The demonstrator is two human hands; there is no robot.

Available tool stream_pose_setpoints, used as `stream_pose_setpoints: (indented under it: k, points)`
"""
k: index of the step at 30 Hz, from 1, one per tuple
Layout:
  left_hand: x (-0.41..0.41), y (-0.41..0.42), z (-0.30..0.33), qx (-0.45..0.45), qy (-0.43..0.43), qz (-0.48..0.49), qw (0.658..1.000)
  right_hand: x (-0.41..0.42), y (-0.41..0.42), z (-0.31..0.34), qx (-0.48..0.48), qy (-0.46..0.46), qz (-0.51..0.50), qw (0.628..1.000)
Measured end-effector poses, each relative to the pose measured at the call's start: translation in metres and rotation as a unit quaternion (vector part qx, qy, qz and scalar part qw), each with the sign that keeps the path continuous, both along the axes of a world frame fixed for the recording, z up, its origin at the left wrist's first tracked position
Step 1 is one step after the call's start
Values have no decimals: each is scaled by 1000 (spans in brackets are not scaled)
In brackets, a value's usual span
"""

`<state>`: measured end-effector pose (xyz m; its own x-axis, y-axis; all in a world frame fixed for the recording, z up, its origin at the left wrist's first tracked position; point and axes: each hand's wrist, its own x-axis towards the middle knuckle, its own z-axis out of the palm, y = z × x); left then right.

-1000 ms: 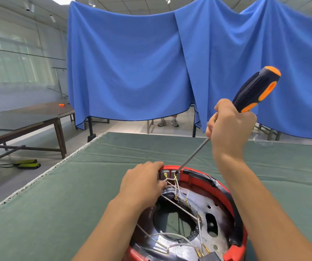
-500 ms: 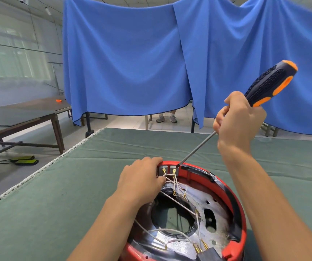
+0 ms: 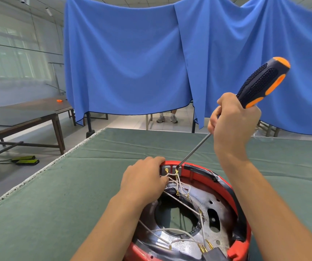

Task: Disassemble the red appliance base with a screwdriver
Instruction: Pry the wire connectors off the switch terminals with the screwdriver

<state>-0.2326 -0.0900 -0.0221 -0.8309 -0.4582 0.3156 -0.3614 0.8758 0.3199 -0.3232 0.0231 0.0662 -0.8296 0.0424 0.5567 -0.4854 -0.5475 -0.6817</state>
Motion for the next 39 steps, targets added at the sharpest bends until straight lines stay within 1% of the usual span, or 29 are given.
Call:
stream_pose_setpoints:
  k: [4, 13, 20, 23, 26, 33, 39]
  points:
    - [0, 0, 0, 0, 0, 2, 1000, -1, -2, 2, 7, 3, -7, 1000]
    - [0, 0, -1, 4, 3, -3, 1000, -30, 3, -2, -46, -105, 5, 993]
    - [-1, -1, -2, 2, 12, -9, 1000, -46, 6, -7, -57, -170, -1, 984]
    - [-3, -2, -3, 2, 14, -8, 1000, -47, 7, -7, -57, -179, -2, 982]
    - [-5, -2, -3, 5, 11, -7, 1000, -41, 8, -5, -40, -156, -12, 987]
    - [-5, 0, -5, -6, -3, -16, 1000, -4, -2, 2, 22, -13, -47, 999]
    - [-5, 0, -6, -11, -5, -15, 1000, 0, -2, 3, 20, 11, -47, 999]
